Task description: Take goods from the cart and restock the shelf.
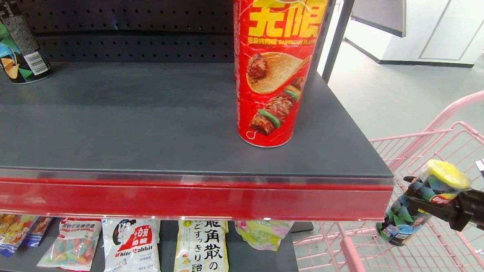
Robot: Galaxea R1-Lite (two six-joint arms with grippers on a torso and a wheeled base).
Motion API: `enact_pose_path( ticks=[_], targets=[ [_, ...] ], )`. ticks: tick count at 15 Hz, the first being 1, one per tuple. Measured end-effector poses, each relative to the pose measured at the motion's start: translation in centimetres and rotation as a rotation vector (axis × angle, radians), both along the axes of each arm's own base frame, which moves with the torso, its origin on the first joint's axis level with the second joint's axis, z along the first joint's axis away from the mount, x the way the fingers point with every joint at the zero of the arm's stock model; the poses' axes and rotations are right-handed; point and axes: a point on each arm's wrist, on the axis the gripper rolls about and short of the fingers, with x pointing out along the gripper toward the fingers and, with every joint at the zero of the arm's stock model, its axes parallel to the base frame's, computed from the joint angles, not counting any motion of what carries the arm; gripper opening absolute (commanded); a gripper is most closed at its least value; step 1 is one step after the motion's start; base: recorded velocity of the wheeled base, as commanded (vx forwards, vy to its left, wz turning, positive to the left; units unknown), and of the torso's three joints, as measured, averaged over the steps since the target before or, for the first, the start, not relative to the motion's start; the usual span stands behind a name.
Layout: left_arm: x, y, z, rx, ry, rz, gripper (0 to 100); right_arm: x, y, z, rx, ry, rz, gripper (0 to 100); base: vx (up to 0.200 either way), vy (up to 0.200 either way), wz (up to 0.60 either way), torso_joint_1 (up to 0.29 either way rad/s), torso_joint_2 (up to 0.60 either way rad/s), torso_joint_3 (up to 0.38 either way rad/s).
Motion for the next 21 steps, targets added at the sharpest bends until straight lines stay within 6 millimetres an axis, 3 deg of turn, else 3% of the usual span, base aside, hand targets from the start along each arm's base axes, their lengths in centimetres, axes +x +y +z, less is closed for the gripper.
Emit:
enact_pose_path(
  ticks=[6, 10, 14, 18, 21],
  targets=[
    [0.0, 0.0, 0.0, 0.0, 0.0, 0.0, 100, 0.0, 0.0, -0.2, 0.002, -0.005, 0.003, 0, 0.0, 0.0, 0.0, 0.0, 0.0, 0.0],
    [0.0, 0.0, 0.0, 0.0, 0.0, 0.0, 100, -0.4, 0.2, 1.7, -0.029, -0.057, 0.004, 0, 0.0, 0.0, 0.0, 0.0, 0.0, 0.0],
    [0.0, 0.0, 0.0, 0.0, 0.0, 0.0, 100, -2.4, 1.0, 6.8, -0.072, -0.106, -0.02, 0, 0.0, 0.0, 0.0, 0.0, 0.0, 0.0],
    [0.0, 0.0, 0.0, 0.0, 0.0, 0.0, 100, -6.6, 2.1, 13.6, -0.049, -0.072, -0.089, 0, 0.0, 0.0, 0.0, 0.0, 0.0, 0.0],
    [0.0, 0.0, 0.0, 0.0, 0.0, 0.0, 100, -10.3, 4.2, 18.4, -0.048, -0.101, -0.118, 0, 0.0, 0.0, 0.0, 0.0, 0.0, 0.0]
  ],
)
